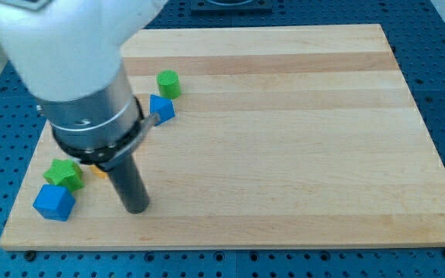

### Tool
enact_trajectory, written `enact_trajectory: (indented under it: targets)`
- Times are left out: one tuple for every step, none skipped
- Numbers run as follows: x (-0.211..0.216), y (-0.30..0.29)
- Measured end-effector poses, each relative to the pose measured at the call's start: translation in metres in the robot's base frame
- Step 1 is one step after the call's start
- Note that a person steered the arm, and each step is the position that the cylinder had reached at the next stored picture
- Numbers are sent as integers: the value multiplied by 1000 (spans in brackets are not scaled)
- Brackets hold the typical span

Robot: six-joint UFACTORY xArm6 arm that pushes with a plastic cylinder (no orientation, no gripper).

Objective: Move yellow hexagon to the red star

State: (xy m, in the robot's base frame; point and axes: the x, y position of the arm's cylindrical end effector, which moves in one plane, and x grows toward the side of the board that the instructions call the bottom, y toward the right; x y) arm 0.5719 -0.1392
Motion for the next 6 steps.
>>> enact_trajectory:
  targets:
    - [-25,-20]
    - [-48,-34]
    - [-65,-37]
    - [-66,-36]
    - [-84,-47]
    - [-101,-47]
